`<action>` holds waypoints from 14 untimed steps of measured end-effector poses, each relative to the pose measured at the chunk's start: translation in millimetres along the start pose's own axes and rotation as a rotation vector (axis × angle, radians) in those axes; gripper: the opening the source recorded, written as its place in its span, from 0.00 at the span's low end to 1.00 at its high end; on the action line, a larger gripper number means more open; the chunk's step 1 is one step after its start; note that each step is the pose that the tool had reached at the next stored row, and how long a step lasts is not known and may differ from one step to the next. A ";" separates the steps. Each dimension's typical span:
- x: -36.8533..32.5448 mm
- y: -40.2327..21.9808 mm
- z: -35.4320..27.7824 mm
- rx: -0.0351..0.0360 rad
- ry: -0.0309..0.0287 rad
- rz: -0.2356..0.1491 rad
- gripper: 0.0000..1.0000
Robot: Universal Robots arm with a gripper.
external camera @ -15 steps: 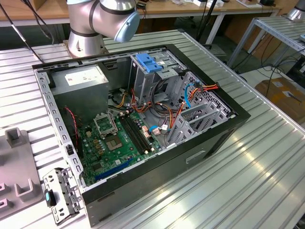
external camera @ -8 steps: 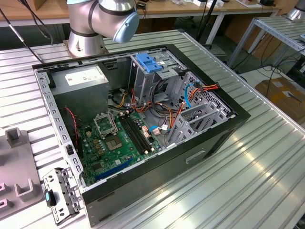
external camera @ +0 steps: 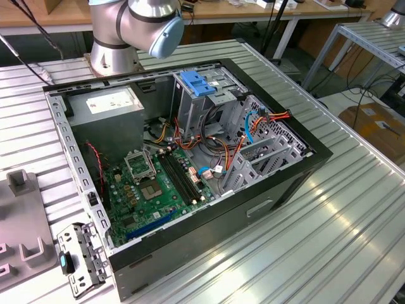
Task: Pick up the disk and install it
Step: 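Reach for the disk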
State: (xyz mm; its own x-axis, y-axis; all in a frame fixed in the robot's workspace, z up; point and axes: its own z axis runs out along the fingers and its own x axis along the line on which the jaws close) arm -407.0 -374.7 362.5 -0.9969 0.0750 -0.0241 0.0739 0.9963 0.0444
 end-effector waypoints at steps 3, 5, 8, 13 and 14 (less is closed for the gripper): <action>15.9 -0.9 0.6 0.0000 0.0001 0.000 0.11; 24.9 -1.6 0.9 -0.0002 0.0000 0.000 0.11; 35.5 -2.3 1.1 -0.0002 0.0000 0.000 0.11; 35.9 -2.4 1.1 -0.0002 0.0001 0.000 0.11; 36.0 -2.4 1.1 -0.0003 0.0001 -0.003 0.11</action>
State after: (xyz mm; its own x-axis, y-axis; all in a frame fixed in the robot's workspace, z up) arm -443.0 -374.3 360.4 -0.9971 0.0716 -0.0241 0.0705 0.9965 0.0447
